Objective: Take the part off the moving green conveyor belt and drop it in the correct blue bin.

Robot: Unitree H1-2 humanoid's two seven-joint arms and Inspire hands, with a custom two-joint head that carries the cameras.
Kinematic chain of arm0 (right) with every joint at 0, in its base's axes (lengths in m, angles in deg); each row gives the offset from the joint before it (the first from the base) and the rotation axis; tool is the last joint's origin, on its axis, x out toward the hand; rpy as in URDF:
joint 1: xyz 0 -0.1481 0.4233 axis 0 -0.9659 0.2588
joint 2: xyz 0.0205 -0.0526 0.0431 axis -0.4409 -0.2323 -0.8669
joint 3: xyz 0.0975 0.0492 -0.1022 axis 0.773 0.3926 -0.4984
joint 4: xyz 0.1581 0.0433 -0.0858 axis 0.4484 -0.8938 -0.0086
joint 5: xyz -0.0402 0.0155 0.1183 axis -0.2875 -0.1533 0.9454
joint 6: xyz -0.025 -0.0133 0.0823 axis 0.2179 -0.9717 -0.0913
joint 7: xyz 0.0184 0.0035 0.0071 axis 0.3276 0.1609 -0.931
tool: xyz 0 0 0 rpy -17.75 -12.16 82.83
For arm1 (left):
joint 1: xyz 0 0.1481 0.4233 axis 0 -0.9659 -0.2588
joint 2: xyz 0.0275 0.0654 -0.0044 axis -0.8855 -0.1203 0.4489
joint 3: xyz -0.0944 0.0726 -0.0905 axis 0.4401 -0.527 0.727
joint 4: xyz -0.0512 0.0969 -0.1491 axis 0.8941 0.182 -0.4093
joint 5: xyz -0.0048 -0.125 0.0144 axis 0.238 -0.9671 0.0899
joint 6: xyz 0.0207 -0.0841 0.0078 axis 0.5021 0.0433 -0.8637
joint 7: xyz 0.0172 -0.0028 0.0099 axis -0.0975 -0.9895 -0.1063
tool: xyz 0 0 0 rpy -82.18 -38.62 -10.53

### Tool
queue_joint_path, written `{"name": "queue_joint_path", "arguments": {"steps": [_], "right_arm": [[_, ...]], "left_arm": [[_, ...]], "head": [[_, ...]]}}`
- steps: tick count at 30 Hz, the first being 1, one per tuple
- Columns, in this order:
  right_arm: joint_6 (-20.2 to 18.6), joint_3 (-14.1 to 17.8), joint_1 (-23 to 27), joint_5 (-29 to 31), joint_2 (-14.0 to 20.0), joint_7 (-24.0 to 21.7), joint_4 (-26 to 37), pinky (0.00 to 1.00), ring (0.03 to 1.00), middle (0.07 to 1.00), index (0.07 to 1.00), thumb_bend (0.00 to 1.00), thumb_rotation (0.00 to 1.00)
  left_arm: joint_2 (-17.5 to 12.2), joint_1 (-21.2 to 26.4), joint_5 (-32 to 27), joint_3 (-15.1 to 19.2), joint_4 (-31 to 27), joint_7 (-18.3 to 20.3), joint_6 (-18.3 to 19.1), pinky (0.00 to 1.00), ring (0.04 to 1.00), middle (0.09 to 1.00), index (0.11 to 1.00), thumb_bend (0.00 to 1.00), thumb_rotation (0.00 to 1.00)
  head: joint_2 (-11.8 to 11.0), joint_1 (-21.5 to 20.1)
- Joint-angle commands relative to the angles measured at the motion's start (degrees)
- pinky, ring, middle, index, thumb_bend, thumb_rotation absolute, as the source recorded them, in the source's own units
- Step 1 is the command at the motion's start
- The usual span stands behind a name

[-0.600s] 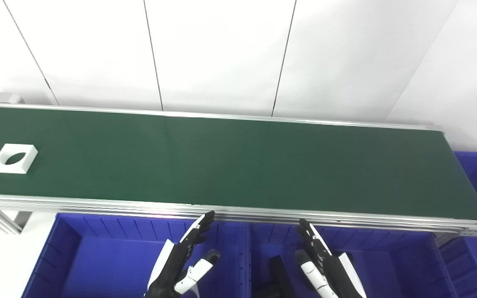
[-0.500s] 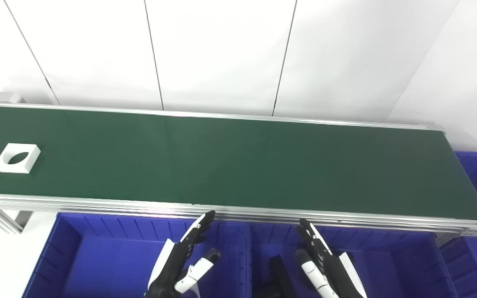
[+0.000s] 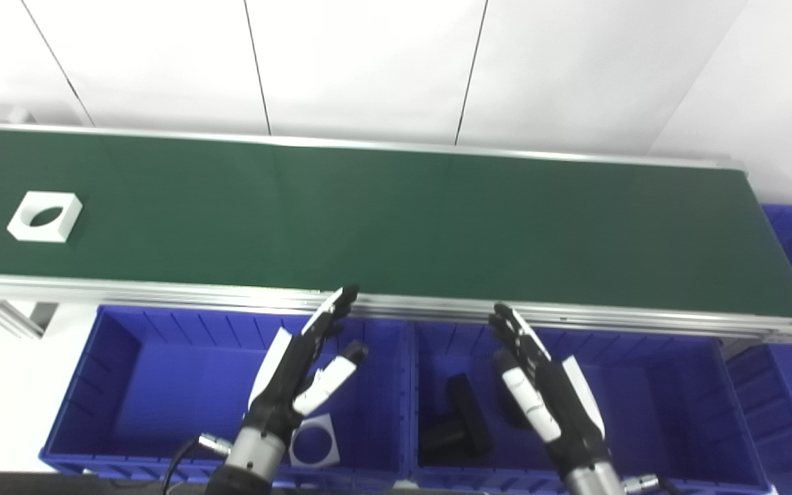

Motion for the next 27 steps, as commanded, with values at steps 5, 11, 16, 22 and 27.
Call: {"name": "queue_joint_path", "arguments": {"steps": [5, 11, 16, 22, 27], "right_arm": [[0.27, 0.31, 0.63, -0.06, -0.56, 0.36, 1.79, 0.93, 0.915, 0.909, 0.941, 0.61, 0.92], [-0.51, 0.34, 0.65, 0.22, -0.66, 0.12, 1.93, 0.93, 0.917, 0.911, 0.941, 0.62, 0.92], [-0.63, 0.11, 0.42, -0.25, -0.65, 0.14, 1.96, 0.93, 0.919, 0.915, 0.946, 0.62, 0.90], [-0.31, -0.40, 0.10, -1.32, -0.45, 0.16, 1.83, 0.93, 0.921, 0.917, 0.952, 0.61, 0.91], [-0.50, -0.84, -0.18, -2.01, 0.05, -0.33, 1.71, 0.94, 0.933, 0.924, 0.964, 0.63, 0.89]], "left_arm": [[-0.46, 0.97, 0.74, -0.41, -2.28, -0.04, -0.28, 0.90, 0.930, 0.938, 0.915, 0.66, 0.93], [-0.49, 0.89, 0.08, -0.39, -2.05, -0.23, -0.36, 0.88, 0.925, 0.939, 0.914, 0.66, 0.92], [-0.75, 0.66, 0.39, -0.45, -1.71, -0.37, -0.72, 0.88, 0.925, 0.939, 0.916, 0.66, 0.92], [-0.97, 0.17, -0.10, -0.44, -1.52, -0.20, -0.74, 0.89, 0.929, 0.939, 0.916, 0.66, 0.91], [-1.01, -0.49, -0.62, -0.44, -1.08, -0.31, -1.12, 0.89, 0.929, 0.937, 0.915, 0.67, 0.89]], "head": [[0.50, -0.02], [-0.13, -0.13], [-1.17, -0.25], [-2.62, -0.08], [-4.11, 0.22]]}}
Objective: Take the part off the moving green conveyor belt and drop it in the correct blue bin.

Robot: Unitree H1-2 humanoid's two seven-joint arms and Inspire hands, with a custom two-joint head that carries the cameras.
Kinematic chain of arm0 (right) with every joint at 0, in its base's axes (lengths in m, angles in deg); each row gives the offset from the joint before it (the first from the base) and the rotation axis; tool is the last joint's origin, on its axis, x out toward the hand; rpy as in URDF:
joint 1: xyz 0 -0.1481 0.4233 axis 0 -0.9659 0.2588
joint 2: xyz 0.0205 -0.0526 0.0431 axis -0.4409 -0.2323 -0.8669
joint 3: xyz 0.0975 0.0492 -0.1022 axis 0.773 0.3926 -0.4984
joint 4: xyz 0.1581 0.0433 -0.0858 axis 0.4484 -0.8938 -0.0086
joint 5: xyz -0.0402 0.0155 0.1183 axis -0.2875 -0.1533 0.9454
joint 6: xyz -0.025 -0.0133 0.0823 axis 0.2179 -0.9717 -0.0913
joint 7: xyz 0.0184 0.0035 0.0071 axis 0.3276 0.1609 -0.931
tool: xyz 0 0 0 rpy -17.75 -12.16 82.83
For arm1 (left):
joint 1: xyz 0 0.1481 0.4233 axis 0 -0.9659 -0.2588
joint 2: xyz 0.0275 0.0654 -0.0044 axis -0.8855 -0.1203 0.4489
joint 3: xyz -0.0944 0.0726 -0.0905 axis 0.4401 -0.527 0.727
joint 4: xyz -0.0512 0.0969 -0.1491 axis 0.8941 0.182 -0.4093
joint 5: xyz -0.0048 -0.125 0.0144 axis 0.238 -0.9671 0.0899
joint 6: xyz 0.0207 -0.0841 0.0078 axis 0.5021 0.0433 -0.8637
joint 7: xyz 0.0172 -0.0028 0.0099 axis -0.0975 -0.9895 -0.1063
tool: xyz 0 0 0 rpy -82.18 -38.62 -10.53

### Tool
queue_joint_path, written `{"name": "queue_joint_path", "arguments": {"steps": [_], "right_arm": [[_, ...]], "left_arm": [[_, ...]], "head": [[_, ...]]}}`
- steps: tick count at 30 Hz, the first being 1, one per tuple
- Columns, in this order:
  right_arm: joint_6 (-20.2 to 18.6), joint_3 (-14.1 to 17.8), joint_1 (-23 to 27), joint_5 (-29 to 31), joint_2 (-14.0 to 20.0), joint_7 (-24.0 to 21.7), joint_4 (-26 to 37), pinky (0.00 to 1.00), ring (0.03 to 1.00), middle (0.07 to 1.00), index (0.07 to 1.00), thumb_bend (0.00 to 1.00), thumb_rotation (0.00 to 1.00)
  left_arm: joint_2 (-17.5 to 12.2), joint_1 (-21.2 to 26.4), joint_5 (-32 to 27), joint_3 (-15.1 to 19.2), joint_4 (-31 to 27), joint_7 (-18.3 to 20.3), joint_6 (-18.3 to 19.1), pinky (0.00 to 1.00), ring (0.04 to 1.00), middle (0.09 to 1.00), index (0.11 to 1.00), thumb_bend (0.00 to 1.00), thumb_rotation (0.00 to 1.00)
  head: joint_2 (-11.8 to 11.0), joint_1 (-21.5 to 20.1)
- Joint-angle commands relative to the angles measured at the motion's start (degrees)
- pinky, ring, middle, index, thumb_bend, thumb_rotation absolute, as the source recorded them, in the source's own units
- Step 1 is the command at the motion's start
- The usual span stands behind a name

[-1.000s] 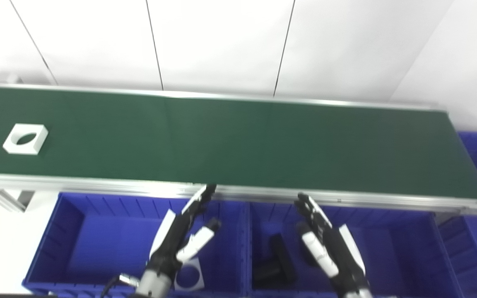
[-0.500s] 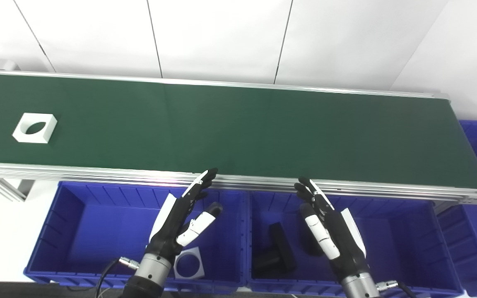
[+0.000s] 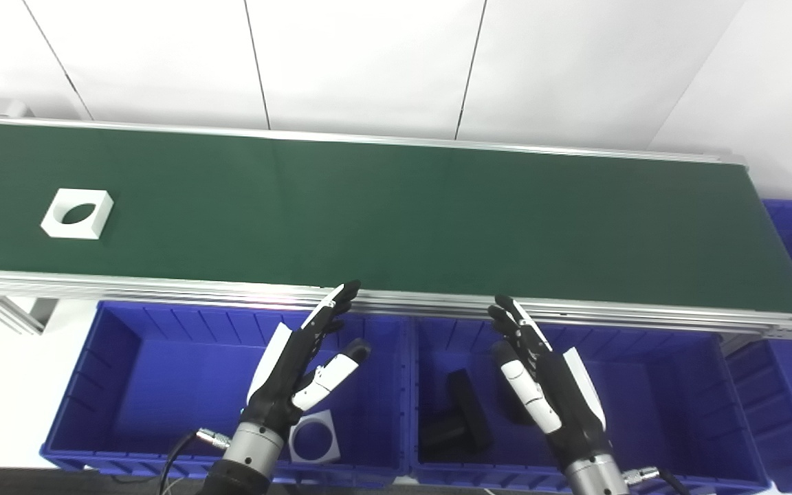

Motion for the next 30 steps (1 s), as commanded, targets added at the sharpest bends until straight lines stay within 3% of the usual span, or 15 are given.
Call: {"name": "queue_joint_path", "arguments": {"steps": [1, 5, 15, 30], "right_arm": [[0.40, -0.28, -0.13, -0.33, 0.39, -0.36, 1.59, 0.94, 0.931, 0.923, 0.968, 0.64, 0.88], [0.05, -0.64, -0.28, -0.41, 1.05, -1.07, 1.51, 0.93, 0.929, 0.930, 0.989, 0.65, 0.77], [0.45, -2.01, -1.23, -1.39, 0.48, -0.93, 0.91, 0.93, 0.958, 0.967, 1.000, 0.66, 0.65], [7.74, -2.97, -0.91, -1.21, -1.38, 2.01, -4.85, 1.00, 1.000, 1.000, 1.000, 0.70, 0.77]], "left_arm": [[-0.09, 0.08, -0.64, -0.10, -0.64, -0.31, -1.77, 0.90, 0.931, 0.938, 0.917, 0.67, 0.89], [-0.11, -0.12, -0.81, -0.15, 0.11, -0.60, -2.66, 0.89, 0.930, 0.938, 0.919, 0.67, 0.89], [-0.22, -0.45, -0.82, -0.13, 1.17, -1.00, -4.32, 0.90, 0.936, 0.941, 0.922, 0.67, 0.91], [-0.93, -0.35, -2.16, 0.01, 2.95, -0.21, -5.26, 0.92, 0.943, 0.944, 0.931, 0.71, 0.89]], "head": [[-0.31, 0.17], [-1.30, 0.48], [-2.42, 0.37], [-3.02, -0.74]]}}
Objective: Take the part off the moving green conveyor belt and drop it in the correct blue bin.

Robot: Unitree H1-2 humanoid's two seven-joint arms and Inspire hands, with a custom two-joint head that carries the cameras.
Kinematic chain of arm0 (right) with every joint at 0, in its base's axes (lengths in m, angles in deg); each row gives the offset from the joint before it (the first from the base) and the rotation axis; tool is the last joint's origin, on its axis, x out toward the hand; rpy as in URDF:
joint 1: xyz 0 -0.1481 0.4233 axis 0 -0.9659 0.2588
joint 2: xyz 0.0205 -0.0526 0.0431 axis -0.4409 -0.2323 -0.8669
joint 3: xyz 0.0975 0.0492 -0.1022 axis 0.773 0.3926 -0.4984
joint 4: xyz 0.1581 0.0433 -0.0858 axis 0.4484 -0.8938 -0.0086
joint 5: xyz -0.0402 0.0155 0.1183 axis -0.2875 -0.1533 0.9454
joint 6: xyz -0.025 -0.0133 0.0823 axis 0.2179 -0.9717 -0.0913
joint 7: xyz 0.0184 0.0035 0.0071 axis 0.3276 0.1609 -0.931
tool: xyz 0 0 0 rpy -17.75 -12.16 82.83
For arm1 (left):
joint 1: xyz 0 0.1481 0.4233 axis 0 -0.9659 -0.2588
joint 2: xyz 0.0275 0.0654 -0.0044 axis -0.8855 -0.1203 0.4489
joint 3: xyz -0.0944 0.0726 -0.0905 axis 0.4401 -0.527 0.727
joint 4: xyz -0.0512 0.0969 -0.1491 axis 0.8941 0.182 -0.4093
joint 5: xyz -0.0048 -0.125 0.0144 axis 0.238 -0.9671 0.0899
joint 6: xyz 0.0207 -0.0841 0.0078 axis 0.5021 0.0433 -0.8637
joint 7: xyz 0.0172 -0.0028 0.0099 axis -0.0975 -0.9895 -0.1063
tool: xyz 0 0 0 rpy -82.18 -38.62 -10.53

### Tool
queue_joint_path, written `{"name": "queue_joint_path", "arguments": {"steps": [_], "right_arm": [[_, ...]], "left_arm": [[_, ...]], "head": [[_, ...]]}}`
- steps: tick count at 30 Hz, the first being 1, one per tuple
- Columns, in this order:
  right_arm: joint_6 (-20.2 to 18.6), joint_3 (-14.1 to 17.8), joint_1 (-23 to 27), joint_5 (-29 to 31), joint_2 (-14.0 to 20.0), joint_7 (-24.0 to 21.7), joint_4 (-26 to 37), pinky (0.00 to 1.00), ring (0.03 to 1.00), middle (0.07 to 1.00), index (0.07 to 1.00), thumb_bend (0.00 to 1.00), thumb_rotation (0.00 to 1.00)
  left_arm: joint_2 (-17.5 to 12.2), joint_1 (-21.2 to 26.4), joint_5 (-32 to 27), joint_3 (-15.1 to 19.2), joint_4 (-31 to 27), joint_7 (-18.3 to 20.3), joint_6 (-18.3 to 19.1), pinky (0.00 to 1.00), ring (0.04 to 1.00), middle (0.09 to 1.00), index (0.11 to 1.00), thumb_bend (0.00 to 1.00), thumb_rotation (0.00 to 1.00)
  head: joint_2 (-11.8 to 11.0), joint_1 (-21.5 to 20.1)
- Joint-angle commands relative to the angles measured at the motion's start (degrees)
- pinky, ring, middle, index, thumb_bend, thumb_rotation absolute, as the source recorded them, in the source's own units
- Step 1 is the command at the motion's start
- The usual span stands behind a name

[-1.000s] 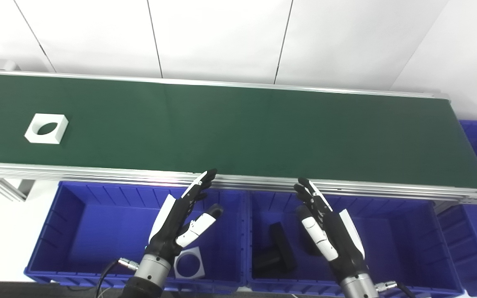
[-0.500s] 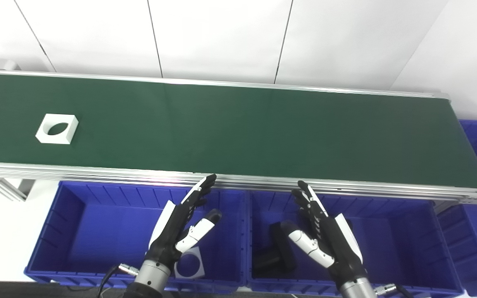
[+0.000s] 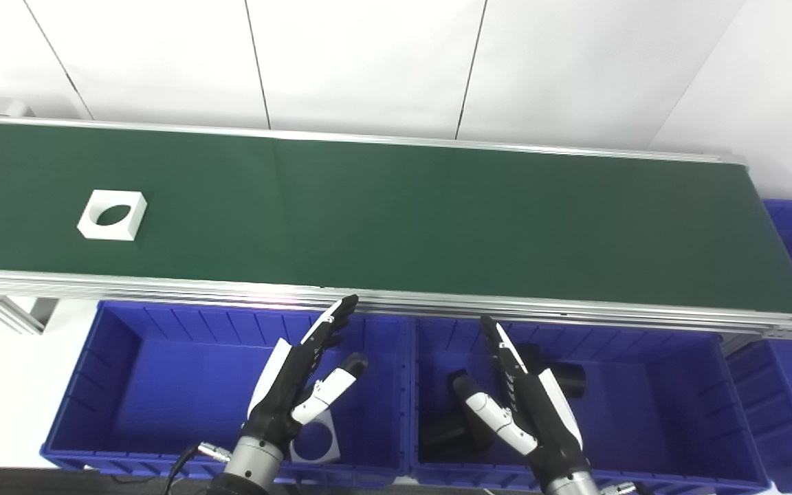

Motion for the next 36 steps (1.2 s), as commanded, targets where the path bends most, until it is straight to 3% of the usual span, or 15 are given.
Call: {"name": "queue_joint_path", "arguments": {"steps": [1, 6, 10, 36], "right_arm": [[4.49, -0.44, 0.35, -0.61, -0.86, 1.34, 0.31, 1.00, 1.000, 1.000, 1.000, 0.70, 0.81], [6.21, -0.77, 0.51, -1.02, -1.66, 2.74, -1.81, 1.00, 1.000, 1.000, 1.000, 0.68, 0.94], [7.23, -0.48, 0.34, -0.28, -2.12, 3.14, -2.55, 1.00, 1.000, 1.000, 1.000, 0.68, 0.96], [10.49, 0.74, 0.60, 3.13, -3.01, 4.12, -4.23, 1.00, 0.983, 0.953, 1.000, 0.64, 0.94]], "left_arm": [[-0.65, 0.46, -1.06, 0.05, -0.49, 0.15, -2.52, 0.92, 0.945, 0.948, 0.935, 0.70, 0.89], [-0.93, 0.61, -1.28, -0.04, 0.18, 0.10, -2.84, 0.93, 0.950, 0.951, 0.936, 0.71, 0.91], [-0.78, 0.74, -1.55, -0.09, 0.95, -0.10, -3.31, 0.93, 0.951, 0.952, 0.937, 0.72, 0.91], [-0.23, 1.53, -2.44, 0.26, 4.32, -0.67, -6.40, 0.94, 0.955, 0.957, 0.937, 0.72, 0.93]], "head": [[0.05, 0.04], [-0.31, 0.10], [-0.53, 0.02], [-1.67, 0.54]]}}
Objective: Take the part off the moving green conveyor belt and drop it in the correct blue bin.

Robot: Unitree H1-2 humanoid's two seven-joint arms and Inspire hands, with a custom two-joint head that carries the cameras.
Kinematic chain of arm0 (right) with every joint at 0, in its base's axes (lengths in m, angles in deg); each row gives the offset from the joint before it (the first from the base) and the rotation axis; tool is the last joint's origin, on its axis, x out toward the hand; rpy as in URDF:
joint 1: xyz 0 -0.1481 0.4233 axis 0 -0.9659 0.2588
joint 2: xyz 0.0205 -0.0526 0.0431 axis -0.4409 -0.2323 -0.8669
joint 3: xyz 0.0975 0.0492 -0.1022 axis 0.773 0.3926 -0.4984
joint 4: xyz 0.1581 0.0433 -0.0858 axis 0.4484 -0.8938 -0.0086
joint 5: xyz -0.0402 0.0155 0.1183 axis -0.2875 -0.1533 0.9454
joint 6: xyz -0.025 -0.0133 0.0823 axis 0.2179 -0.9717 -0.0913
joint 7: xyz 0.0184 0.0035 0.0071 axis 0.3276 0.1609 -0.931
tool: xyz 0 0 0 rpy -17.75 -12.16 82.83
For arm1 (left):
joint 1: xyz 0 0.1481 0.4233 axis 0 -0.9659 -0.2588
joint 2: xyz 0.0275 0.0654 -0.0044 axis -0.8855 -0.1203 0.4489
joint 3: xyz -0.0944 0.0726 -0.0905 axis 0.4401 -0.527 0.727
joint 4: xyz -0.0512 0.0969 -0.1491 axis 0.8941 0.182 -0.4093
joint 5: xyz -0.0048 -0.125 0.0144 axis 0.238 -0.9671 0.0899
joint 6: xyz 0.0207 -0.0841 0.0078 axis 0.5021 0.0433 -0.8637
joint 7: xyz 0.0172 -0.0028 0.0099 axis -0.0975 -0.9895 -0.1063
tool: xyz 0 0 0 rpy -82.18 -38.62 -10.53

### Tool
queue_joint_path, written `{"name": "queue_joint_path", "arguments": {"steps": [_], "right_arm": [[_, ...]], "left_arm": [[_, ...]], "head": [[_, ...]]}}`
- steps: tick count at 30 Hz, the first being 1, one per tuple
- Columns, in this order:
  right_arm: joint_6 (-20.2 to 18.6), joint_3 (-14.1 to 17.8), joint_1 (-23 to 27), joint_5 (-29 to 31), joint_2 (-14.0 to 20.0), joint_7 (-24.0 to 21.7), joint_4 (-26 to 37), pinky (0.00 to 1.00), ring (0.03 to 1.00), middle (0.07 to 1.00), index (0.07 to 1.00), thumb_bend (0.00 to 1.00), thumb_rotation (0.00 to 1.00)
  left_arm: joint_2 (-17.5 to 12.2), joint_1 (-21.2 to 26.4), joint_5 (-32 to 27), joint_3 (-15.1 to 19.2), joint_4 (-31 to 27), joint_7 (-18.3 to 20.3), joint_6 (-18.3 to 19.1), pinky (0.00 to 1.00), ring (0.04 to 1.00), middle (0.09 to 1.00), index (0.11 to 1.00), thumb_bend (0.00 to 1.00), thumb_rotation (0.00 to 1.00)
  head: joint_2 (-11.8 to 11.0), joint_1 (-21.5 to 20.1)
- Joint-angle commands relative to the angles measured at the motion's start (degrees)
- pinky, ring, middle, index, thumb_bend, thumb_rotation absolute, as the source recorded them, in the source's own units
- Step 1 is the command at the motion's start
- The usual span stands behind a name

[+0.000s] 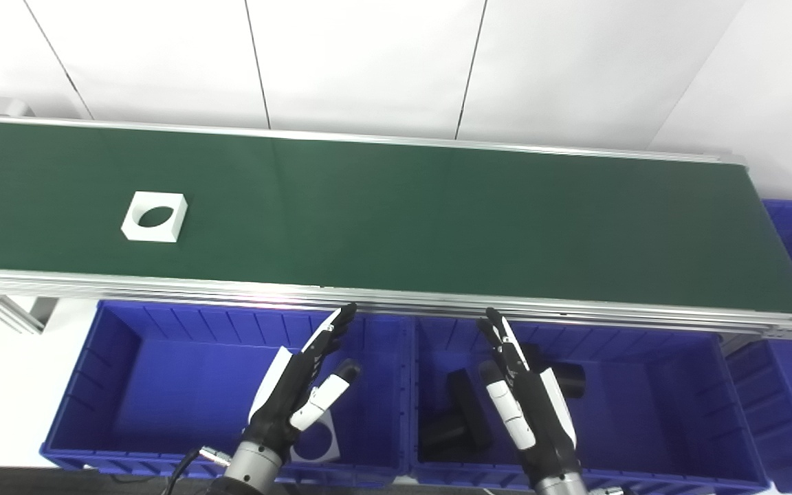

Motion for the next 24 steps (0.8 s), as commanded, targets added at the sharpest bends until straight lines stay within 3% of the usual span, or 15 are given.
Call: {"name": "queue_joint_path", "arguments": {"steps": [1, 5, 9, 12, 13, 14, 15, 19, 24], "right_arm": [[3.81, 0.21, 0.53, 0.19, -0.55, 0.55, 0.52, 1.00, 0.983, 0.952, 1.000, 0.64, 0.94], [3.74, 0.28, 0.70, 0.23, -0.53, 0.49, 0.22, 1.00, 0.986, 0.953, 1.000, 0.63, 0.94], [4.24, 0.38, 0.69, 1.23, -0.17, -0.06, -0.56, 1.00, 0.992, 0.961, 1.000, 0.62, 0.93], [5.97, 0.63, 0.83, 1.44, 0.42, -0.06, -1.69, 1.00, 0.994, 0.971, 1.000, 0.61, 0.94], [6.85, 0.73, 0.87, 1.49, 0.55, 0.02, -2.18, 1.00, 0.991, 0.973, 1.000, 0.60, 0.95], [7.72, 0.91, 0.95, 1.61, 0.71, 0.06, -2.81, 1.00, 0.990, 0.973, 1.000, 0.60, 0.95], [8.54, 1.07, 1.03, 1.56, 0.84, 0.16, -3.41, 1.00, 0.988, 0.974, 1.000, 0.59, 0.95], [9.25, 1.60, 1.30, 1.72, 1.10, 0.04, -4.78, 1.00, 0.998, 0.986, 1.000, 0.60, 0.99], [8.72, 1.82, 1.75, 0.86, 1.01, 0.23, -5.40, 1.00, 1.000, 0.987, 1.000, 0.59, 1.00]], "left_arm": [[0.20, 0.89, -0.22, 0.10, -1.07, -0.66, -2.61, 0.94, 0.957, 0.959, 0.940, 0.72, 0.94], [0.16, 1.12, 0.32, 0.17, -0.69, -0.84, -3.09, 0.93, 0.949, 0.954, 0.941, 0.73, 0.95], [0.39, 0.95, -0.02, 0.11, 0.27, -1.09, -3.94, 0.92, 0.946, 0.952, 0.938, 0.73, 0.94], [0.73, 1.04, -0.72, -0.02, 1.99, -1.18, -5.29, 0.91, 0.943, 0.950, 0.931, 0.75, 0.91], [0.80, 1.08, -1.30, -0.05, 2.45, -0.93, -5.65, 0.92, 0.950, 0.955, 0.931, 0.76, 0.89], [0.96, 1.15, -1.57, -0.09, 3.08, -0.88, -6.13, 0.92, 0.951, 0.955, 0.931, 0.76, 0.89], [1.07, 1.20, -1.62, -0.10, 3.58, -1.01, -6.81, 0.91, 0.949, 0.952, 0.928, 0.76, 0.87], [1.34, 1.52, -0.37, -0.23, 5.59, -1.96, -9.12, 0.85, 0.897, 0.906, 0.899, 0.78, 0.82], [1.39, 2.14, -0.34, -0.09, 7.36, -2.30, -10.87, 0.85, 0.894, 0.902, 0.892, 0.79, 0.77]], "head": [[0.10, 0.15], [-0.62, 1.18], [-3.17, 4.13], [-6.84, 9.53], [-6.84, 9.53], [-8.86, 12.26], [-8.86, 12.26], [-12.32, 15.86], [-13.27, 16.14]]}}
